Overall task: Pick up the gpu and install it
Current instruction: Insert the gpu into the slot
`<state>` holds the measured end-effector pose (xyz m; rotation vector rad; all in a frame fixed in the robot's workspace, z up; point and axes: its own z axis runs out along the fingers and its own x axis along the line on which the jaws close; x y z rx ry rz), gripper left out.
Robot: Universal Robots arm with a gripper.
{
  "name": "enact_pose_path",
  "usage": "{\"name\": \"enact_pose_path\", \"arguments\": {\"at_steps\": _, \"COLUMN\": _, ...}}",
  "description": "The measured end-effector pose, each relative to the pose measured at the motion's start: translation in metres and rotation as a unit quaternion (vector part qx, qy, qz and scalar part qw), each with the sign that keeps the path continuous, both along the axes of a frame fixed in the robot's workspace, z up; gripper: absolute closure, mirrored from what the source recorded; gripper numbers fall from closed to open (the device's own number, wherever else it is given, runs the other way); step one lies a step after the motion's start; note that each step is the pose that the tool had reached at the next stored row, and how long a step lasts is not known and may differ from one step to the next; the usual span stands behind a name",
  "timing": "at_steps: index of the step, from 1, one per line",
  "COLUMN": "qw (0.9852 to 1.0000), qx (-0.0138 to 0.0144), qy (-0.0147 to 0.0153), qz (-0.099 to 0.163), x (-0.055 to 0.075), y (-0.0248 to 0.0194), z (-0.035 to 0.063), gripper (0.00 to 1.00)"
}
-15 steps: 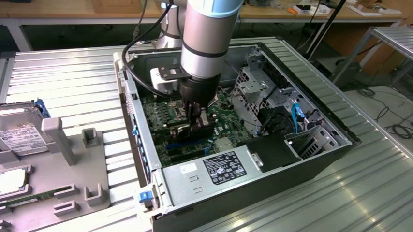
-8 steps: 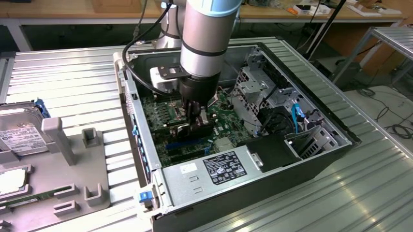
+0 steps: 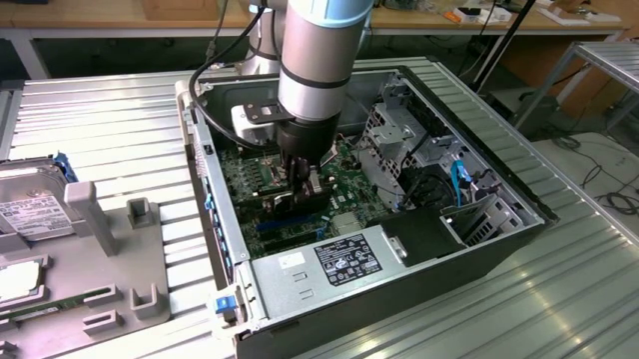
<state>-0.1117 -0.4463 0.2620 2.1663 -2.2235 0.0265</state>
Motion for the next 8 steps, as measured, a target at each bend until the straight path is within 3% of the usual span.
{"name": "enact_pose_path", "arguments": {"at_steps": 8, "qw": 1.0000, "qx": 0.0001, "qy": -0.0001, "qz": 0.000, "x": -0.0053, "y": 0.0000, "z": 0.0000, "gripper": 0.73}}
